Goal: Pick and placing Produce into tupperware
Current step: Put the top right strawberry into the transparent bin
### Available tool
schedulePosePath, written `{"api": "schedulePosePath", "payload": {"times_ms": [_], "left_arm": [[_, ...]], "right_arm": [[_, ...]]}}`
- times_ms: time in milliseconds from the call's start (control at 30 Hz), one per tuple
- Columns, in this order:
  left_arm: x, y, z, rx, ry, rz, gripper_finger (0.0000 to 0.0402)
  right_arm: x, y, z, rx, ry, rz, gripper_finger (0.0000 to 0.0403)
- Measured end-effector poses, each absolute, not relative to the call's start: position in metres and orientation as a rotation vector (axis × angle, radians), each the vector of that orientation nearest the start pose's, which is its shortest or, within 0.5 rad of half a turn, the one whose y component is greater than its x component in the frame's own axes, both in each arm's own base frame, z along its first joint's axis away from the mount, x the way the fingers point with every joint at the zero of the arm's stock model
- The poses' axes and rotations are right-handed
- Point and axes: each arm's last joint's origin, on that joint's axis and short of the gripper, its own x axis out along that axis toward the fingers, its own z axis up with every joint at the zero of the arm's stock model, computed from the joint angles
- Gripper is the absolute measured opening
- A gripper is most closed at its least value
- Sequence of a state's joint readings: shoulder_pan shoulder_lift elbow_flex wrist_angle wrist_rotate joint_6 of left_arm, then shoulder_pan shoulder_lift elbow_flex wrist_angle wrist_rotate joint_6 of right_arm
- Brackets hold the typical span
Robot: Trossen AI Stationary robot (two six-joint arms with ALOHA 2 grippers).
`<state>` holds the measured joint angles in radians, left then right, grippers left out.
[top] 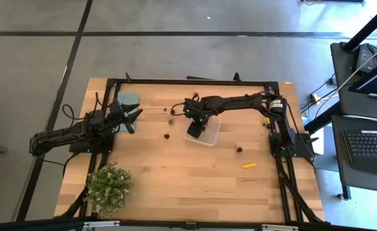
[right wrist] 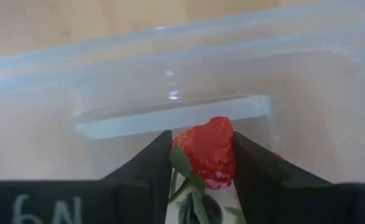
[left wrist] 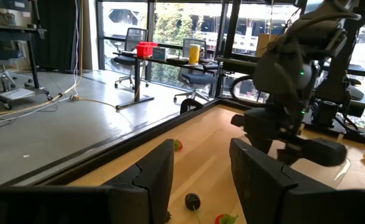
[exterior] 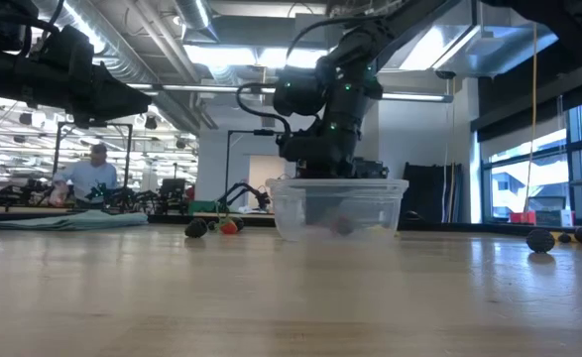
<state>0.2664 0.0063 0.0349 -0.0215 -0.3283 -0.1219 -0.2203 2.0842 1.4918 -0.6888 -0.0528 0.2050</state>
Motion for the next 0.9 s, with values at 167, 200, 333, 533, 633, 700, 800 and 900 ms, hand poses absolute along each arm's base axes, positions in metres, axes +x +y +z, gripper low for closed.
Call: {"api": "schedulePosePath", "payload": {"times_ms": [167,200,333,533,633,700,800,900], "left_arm": [[0.089,0.034,0.173,-0.119,-0.044,0.593,0.0149],[0.089,0.034,0.173,-0.119,-0.044,0.593,0.0149],[0.089,0.034,0.173,-0.118,-0.043,0.593,0.0149],[0.089,0.034,0.173,-0.121,-0.044,0.593,0.0149],[0.089,0.034,0.173,-0.121,-0.044,0.593,0.0149],[0.089,0.034,0.173,-0.121,-0.044,0.593,0.0149],[0.089,0.034,0.173,-0.121,-0.044,0.593,0.0149],[0.089,0.034,0.173,-0.121,-0.044,0.593,0.0149]], "right_arm": [[0.406,-0.083,0.154,0.336,1.258,-0.265,0.0165],[0.406,-0.082,0.154,0.333,1.259,-0.263,0.0169],[0.406,-0.077,0.154,0.3,1.266,-0.236,0.0176],[0.407,-0.06,0.153,0.232,1.293,-0.169,0.0178],[0.409,-0.051,0.153,0.2,1.297,-0.136,0.0178],[0.409,-0.045,0.153,0.186,1.298,-0.12,0.0178],[0.41,-0.035,0.153,0.169,1.3,-0.099,0.0178],[0.41,-0.028,0.153,0.151,1.309,-0.079,0.0179]]}}
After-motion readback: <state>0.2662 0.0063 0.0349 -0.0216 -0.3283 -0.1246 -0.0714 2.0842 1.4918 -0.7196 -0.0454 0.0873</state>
